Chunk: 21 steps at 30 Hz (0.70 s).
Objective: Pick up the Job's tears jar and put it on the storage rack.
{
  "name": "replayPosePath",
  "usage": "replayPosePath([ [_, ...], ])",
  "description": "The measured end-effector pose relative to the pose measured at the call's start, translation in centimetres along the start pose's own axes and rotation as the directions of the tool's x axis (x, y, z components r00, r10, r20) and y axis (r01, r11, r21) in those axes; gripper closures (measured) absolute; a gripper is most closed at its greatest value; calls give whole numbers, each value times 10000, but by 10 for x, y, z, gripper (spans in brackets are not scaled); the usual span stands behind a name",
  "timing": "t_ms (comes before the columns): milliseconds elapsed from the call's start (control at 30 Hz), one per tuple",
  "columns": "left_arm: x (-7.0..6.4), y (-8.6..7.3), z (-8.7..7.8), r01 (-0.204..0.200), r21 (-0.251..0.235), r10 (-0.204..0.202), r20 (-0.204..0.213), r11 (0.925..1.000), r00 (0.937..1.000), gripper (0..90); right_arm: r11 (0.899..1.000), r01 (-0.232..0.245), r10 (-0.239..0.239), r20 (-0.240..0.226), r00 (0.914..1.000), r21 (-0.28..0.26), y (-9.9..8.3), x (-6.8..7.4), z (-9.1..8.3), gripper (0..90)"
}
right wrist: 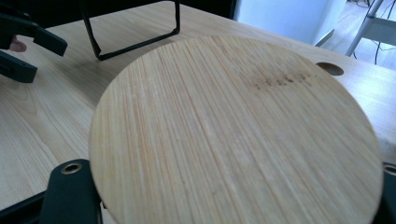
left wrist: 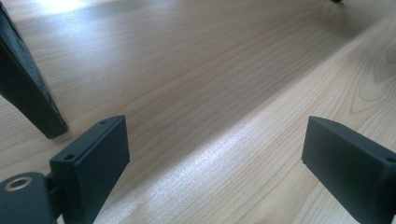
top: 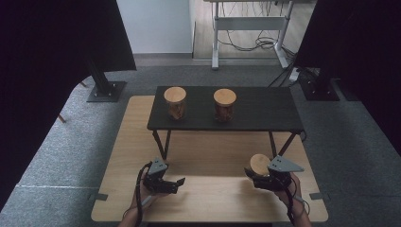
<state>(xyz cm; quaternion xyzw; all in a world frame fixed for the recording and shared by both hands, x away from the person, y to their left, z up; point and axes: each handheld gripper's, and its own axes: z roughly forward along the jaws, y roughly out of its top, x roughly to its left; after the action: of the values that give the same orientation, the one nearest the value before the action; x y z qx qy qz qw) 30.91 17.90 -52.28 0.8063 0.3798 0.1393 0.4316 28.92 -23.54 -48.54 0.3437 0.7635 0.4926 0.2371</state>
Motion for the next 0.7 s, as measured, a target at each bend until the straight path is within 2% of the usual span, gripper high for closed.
replayPosePath([
  [700,0,0,0,3,15,-3,-13,10000,10000,72,9995,213,-216,-116,9997,-235,13,5,-10,247],
])
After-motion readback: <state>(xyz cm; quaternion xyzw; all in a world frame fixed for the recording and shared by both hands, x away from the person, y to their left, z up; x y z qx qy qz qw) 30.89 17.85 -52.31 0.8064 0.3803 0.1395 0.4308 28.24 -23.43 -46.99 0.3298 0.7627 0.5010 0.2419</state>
